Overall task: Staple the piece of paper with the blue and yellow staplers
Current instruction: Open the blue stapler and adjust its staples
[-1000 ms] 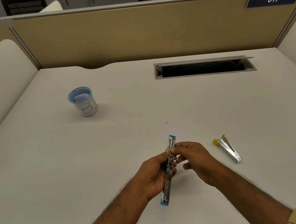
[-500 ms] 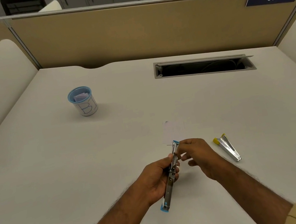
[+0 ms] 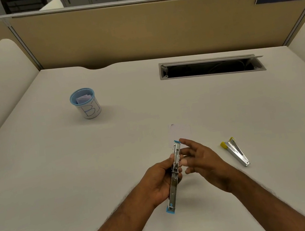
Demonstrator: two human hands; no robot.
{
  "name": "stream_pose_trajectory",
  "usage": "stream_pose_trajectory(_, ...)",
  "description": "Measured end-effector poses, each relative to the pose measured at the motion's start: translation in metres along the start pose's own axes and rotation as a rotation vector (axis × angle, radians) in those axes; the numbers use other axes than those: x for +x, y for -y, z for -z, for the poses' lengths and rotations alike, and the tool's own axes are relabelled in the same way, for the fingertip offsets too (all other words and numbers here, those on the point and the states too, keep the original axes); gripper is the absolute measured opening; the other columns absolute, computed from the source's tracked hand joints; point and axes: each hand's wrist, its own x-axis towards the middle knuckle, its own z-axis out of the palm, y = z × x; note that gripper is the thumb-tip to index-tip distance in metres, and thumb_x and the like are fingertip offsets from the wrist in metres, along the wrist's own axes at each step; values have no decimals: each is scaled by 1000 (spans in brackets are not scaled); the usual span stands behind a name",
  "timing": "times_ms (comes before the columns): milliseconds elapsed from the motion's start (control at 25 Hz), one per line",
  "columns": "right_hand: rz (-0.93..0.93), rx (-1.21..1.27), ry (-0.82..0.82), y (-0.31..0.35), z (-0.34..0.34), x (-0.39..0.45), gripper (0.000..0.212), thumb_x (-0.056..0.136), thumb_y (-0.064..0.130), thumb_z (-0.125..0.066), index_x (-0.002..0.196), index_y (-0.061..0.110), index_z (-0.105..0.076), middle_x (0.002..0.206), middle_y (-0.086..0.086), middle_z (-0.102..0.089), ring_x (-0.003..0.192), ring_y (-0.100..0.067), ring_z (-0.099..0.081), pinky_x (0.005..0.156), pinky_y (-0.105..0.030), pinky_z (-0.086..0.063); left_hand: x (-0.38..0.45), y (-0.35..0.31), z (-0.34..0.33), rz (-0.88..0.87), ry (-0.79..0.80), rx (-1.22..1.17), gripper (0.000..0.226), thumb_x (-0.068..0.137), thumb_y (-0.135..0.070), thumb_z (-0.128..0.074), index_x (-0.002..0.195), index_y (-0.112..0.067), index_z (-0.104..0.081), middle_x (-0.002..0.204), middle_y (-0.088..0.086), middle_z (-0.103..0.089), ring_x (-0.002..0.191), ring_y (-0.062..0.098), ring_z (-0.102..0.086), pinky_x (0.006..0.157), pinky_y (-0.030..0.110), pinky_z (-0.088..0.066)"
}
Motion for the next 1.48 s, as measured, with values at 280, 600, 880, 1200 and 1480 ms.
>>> stream_pose_trajectory(280, 80, -40, -239, -4, -10, 6, 47, 75, 9, -78, 116, 21, -59, 79, 1, -73, 71, -12, -65, 62, -30, -47, 0, 3, -7, -8, 0, 32, 29, 88, -16, -65, 109, 4, -67, 71, 10, -65, 57, 15, -58, 56, 28, -53)
stream_pose_trajectory(600, 35, -15, -239, -7, -6, 13, 42, 76, 4, -75, 113, 19, -63, 69, -1, -69, 63, -12, -65, 58, -27, -48, -2, 3, -8, 10, 9, 38, 25, 95, -19, -58, 105, 3, -65, 73, 10, -65, 58, 14, -57, 57, 26, -54)
stream_pose_trajectory(880, 117, -39, -390, -3, 2, 15, 38, 74, 0, -77, 106, 17, -67, 71, -8, -70, 70, -17, -67, 64, -32, -55, -9, -1, -6, 172, 95, 93, 38, 97, -29, -55, 109, 5, -67, 89, 17, -65, 71, 27, -66, 70, 39, -59)
stream_pose_trajectory(1200, 228, -255, 32, -2, -11, -11, 45, 74, 9, -72, 118, 21, -67, 112, -3, -72, 104, -20, -67, 87, -34, -57, -10, -18, -17, 244, 130, -126, 63, 98, -47, -44, 124, 8, -60, 126, 30, -62, 103, 42, -68, 79, 46, -61)
stream_pose_trajectory(1480, 247, -380, 45, -4, -5, -13, 60, 72, 9, -82, 127, 20, -61, 116, -1, -68, 106, -17, -64, 90, -33, -54, -8, -24, -13, 398, 124, -106, 100, 83, -79, -36, 137, 4, -44, 136, 27, -53, 115, 47, -59, 101, 56, -45)
